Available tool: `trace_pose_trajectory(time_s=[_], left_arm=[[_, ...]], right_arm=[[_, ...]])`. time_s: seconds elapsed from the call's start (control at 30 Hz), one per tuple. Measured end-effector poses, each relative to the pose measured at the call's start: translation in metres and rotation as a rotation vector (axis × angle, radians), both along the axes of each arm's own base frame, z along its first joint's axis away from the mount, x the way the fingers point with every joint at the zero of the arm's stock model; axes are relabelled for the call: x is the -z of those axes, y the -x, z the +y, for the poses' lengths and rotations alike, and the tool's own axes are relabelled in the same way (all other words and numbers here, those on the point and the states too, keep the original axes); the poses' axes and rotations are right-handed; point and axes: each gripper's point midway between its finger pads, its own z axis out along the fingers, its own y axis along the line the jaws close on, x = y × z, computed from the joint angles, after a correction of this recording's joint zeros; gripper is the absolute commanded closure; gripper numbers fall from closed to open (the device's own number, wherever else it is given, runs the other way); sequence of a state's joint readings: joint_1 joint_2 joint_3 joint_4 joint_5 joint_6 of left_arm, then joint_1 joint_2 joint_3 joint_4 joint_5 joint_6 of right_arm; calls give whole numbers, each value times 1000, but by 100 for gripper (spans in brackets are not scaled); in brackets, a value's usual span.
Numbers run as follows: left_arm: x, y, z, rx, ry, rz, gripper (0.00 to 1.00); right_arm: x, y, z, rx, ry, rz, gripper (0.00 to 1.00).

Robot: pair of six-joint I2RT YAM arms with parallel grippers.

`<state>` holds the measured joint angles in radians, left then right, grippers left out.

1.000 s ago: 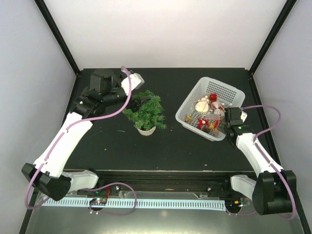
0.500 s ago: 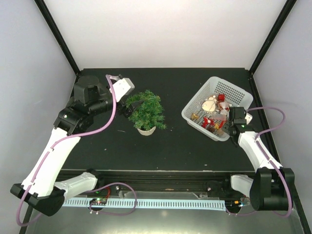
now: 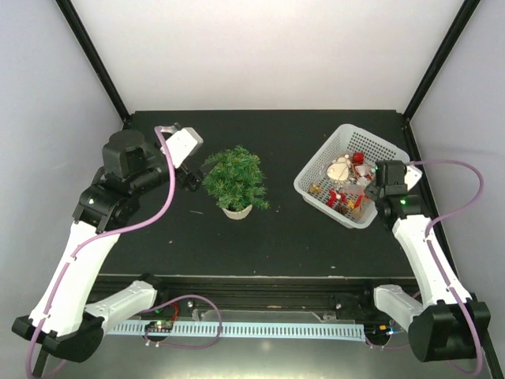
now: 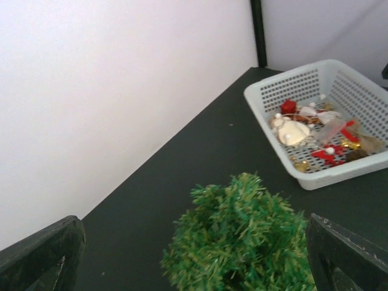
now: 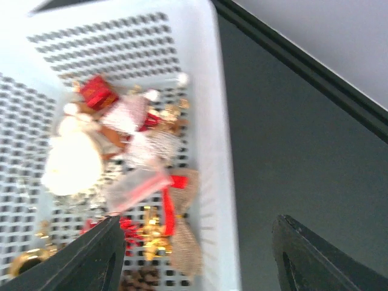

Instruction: Decorate the small christmas tree

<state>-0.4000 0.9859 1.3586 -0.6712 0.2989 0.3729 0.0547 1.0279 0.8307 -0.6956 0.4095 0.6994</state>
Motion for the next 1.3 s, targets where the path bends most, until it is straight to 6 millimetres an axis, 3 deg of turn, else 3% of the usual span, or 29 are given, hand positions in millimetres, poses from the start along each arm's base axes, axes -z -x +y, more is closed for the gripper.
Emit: trace_pose_trajectory(time_s=[0.17,0.3,0.47,0.67,0.93,1.3], left_arm=[[-6,-5,27,-122,0,-18,1],[-13,-19,59,-274,14,-21,1],[-18,-30,97,-452,37,-21,1],[-19,-33,114,-544,38,-25,1],[-16,-33,119,-573,43,-16,1],[-11,-31,123,-587,40,-9,1]], right_arm=[[-37,-28,44,-128,21,-69,33],[-63,-83,100,-239,-4,-98,34],[-43,-140,136,-260,-69,-42,35],[-5,-188,161,-256,-118,32,35],[23,-211,173,-258,-128,90,38],[60,-205,175,-284,-114,174,59]])
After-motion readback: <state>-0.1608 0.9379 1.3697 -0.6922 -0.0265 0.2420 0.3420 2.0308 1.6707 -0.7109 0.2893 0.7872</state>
